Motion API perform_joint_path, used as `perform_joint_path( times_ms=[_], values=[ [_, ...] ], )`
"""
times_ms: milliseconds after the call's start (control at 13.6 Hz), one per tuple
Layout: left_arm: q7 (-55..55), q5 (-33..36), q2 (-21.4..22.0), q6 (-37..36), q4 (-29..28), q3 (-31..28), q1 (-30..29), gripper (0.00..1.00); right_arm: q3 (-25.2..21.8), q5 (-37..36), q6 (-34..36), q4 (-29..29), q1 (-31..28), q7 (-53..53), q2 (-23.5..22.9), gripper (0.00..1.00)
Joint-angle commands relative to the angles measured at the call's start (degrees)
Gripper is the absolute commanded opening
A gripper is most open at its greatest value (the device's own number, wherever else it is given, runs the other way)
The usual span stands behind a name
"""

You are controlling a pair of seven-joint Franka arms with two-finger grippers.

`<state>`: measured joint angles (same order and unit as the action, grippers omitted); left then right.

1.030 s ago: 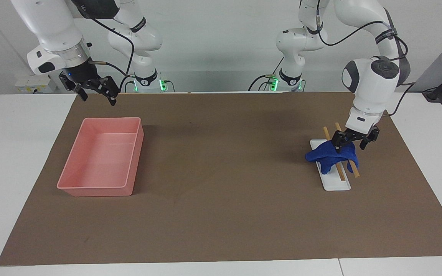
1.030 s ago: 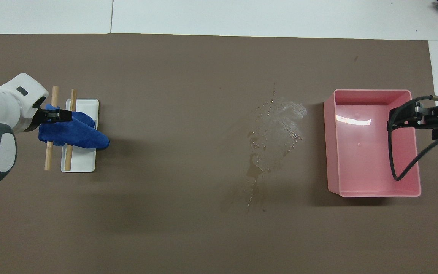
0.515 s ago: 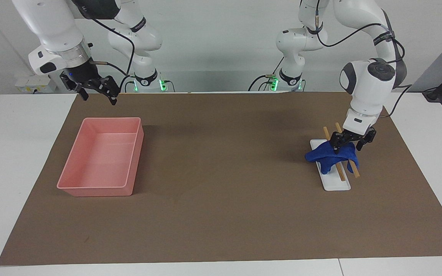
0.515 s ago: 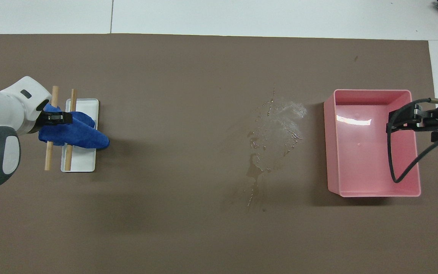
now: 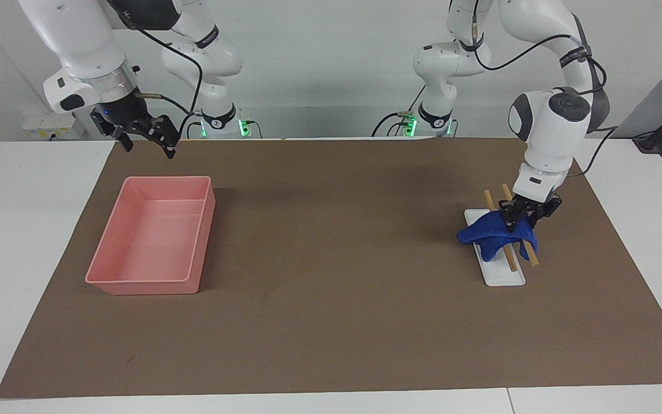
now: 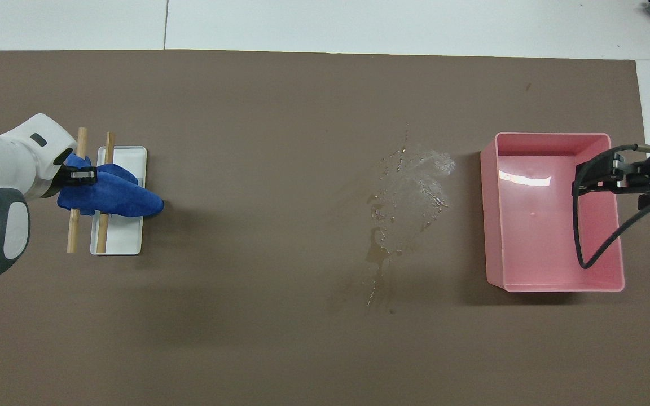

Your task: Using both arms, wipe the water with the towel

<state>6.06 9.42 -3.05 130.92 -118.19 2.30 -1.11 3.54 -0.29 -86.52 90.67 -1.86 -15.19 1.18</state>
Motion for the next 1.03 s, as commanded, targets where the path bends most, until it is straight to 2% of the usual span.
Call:
perform_joint_path(
  times_ms=[0, 221, 442, 810, 957],
  values=[
    [1.24, 1.39, 1.20, 0.39, -1.25, -0.01, 0.05, 0.39, 0.33, -0.06, -1.46, 2.32, -0.42, -1.16, 1.81, 1.00],
    [1.15, 1.39, 1.02, -0.57, -0.20, -0.01, -0.21, 0.27, 0.33, -0.06, -1.55, 2.85, -0.42, -1.25, 2.16, 1.00],
    [1.06, 1.39, 1.02, -2.94, 1.91, -0.01, -0.30, 0.02, 0.33, -0.06, -1.55, 3.20, -0.51, -1.16, 2.33, 1.00],
    [0.71, 1.31, 1.46, -12.69, 8.58, 0.16, -0.30, 0.00, 0.33, 0.03, -1.64, 3.82, -0.68, -1.16, 2.51, 1.00],
    [1.06, -1.14, 1.81, -18.65, 12.35, 0.34, -0.21, 0.00, 0.33, 0.03, -1.64, 3.82, -0.60, -1.25, 2.51, 1.00]
  ],
)
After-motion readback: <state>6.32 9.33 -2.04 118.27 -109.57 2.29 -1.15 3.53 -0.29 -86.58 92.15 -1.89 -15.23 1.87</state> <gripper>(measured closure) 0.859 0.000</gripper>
